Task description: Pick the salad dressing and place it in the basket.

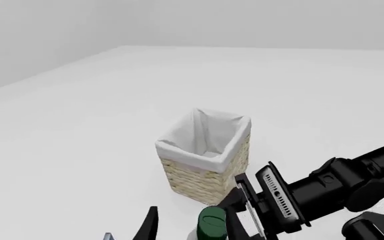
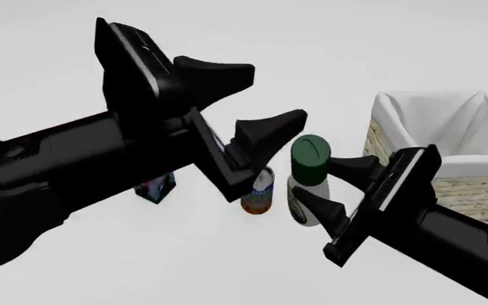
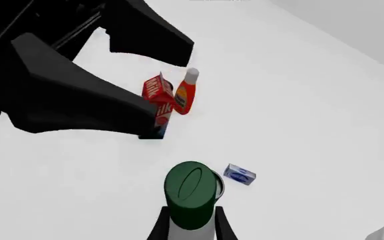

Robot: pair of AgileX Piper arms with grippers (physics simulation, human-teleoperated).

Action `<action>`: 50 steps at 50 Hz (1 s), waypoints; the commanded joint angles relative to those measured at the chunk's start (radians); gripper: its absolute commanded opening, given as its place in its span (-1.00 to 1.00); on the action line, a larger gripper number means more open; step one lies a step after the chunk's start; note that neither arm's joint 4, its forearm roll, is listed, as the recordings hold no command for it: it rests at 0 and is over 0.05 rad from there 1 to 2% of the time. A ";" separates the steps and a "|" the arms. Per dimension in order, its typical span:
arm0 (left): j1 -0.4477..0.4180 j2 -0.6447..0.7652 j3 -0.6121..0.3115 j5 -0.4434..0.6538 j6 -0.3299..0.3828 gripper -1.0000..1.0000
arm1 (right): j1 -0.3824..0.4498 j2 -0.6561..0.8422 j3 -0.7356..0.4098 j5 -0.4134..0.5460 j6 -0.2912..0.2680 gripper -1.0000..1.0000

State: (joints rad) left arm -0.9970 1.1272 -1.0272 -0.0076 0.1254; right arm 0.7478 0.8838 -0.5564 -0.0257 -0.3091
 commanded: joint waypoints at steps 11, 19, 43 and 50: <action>0.131 -0.345 0.160 -0.001 0.057 1.00 | -0.008 -0.037 0.002 -0.003 0.034 -1.00; 0.284 -0.522 0.313 -0.034 0.056 1.00 | -0.021 -0.077 -0.008 0.027 0.034 -1.00; 0.630 -1.036 0.719 0.000 0.060 1.00 | -0.069 -0.168 -0.096 0.120 0.007 -1.00; 0.713 -1.124 0.770 0.074 -0.023 1.00 | -0.091 -0.189 -0.137 0.147 -0.003 -1.00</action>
State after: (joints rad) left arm -0.3994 0.1602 -0.3631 0.0059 0.1558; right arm 0.6819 0.7305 -0.6411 0.0881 -0.3173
